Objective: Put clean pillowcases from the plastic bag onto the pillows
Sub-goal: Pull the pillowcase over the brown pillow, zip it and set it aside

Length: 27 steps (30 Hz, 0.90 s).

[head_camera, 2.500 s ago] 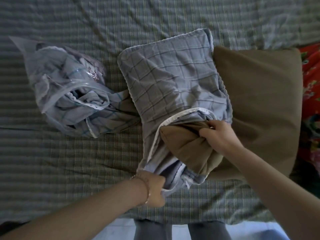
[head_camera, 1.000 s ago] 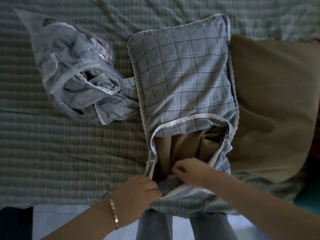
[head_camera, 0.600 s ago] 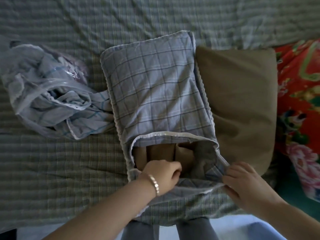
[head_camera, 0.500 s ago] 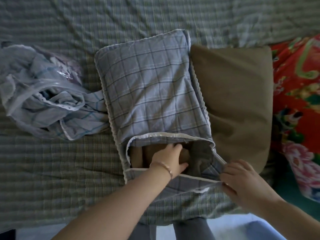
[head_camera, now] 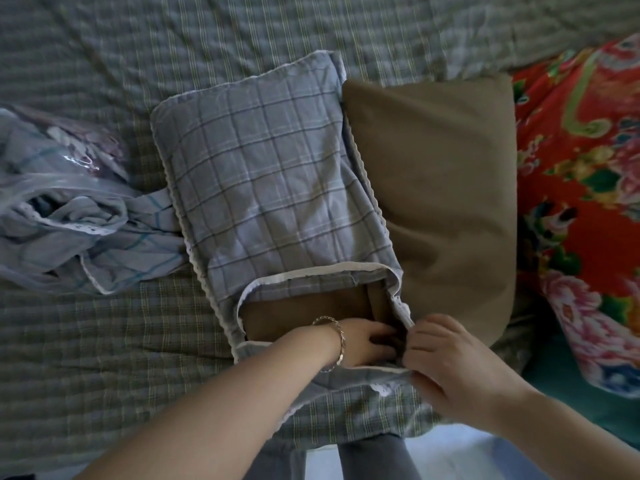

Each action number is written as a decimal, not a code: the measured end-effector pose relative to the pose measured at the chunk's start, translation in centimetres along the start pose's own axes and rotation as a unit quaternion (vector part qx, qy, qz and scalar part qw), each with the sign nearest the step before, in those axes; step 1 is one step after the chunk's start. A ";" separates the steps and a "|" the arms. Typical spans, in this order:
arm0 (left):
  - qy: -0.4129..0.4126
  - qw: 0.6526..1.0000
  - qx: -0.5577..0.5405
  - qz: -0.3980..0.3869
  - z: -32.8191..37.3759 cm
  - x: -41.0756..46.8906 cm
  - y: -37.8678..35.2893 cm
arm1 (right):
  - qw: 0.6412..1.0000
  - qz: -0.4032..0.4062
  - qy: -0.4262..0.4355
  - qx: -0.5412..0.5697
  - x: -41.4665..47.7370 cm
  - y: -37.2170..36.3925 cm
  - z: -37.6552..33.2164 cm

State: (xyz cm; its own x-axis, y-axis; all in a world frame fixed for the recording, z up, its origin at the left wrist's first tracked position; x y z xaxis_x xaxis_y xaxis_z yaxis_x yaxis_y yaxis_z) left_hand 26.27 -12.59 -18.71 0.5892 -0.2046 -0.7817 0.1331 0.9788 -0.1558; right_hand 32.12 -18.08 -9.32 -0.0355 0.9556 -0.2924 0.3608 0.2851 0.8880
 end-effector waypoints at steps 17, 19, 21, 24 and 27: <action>0.207 0.854 0.241 0.411 -11.8 -10.4 14.1 | 0.832 0.063 -0.512 0.203 5.4 -6.1 6.6; 0.098 0.876 0.181 0.436 -8.6 -8.7 12.6 | 0.732 0.069 -0.609 0.298 3.3 -7.1 6.7; -0.033 0.888 0.169 0.426 -4.4 -6.8 10.3 | 0.720 -0.004 -0.609 0.332 2.6 -8.2 6.4; -0.182 0.886 0.158 0.396 0.7 -4.7 7.6 | 0.697 -0.065 -0.594 0.396 2.2 -9.3 6.2; -0.200 0.911 0.131 0.335 3.7 -2.5 7.3 | 0.677 -0.014 -0.578 0.455 2.3 -8.7 6.6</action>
State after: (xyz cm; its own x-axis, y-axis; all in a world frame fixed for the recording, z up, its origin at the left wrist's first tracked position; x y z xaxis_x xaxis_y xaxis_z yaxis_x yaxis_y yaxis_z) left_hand 28.73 -5.00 -15.66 0.8444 0.3986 -0.3579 -0.2079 0.8596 0.4667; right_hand 35.07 -18.86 -20.06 0.5096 0.1041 -0.8541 0.8185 -0.3649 0.4438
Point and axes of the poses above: each hand's wrist, its own x-axis towards the middle knuckle, its own y-axis out of the back of the hand, z = x × y, the point moved 7 cm from there along x, towards the middle knuckle, and after that the axes turned 14 degrees about -x, right-handed, at the moved point
